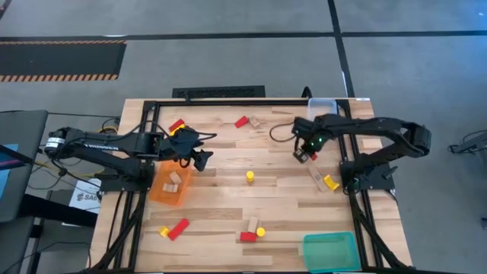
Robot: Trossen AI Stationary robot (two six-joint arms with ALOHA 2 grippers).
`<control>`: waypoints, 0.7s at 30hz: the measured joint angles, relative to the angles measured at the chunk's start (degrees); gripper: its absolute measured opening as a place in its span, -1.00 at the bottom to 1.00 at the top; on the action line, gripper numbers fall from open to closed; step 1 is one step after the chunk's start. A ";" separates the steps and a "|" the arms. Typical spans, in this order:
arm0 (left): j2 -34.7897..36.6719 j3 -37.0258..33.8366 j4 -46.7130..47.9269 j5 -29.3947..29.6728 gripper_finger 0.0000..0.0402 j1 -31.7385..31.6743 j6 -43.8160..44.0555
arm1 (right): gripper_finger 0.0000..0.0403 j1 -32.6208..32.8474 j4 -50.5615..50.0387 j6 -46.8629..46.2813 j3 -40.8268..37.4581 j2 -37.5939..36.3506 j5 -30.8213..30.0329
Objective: Sort & place blocks by color
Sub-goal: Put the red block into the green bin
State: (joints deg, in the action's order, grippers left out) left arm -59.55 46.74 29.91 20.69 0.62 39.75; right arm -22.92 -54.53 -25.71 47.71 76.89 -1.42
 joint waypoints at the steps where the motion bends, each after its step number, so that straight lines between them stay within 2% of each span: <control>1: 0.02 0.00 -0.25 -0.04 0.45 0.02 -0.20 | -0.65 0.72 -1.29 -0.85 2.28 -0.53 0.53; 5: -0.07 0.00 -0.20 -1.17 0.45 1.65 -1.23 | -0.65 7.50 -3.84 -6.76 9.61 -2.96 4.33; 9: -0.45 -0.04 0.29 -0.38 0.45 5.98 -1.79 | -0.65 19.56 -4.87 -18.44 12.34 -4.86 5.88; 15: -0.46 -0.04 0.55 4.95 0.45 13.92 -1.60 | -0.65 44.17 -3.68 -44.89 12.43 -3.20 6.20; 21: -0.46 -0.04 0.22 6.95 0.45 17.02 -2.02 | -0.65 64.20 6.44 -74.66 12.45 2.78 7.82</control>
State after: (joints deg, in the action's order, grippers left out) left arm -60.01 46.70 30.12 27.63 17.64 37.73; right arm 41.28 -48.09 -100.37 60.16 79.68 6.40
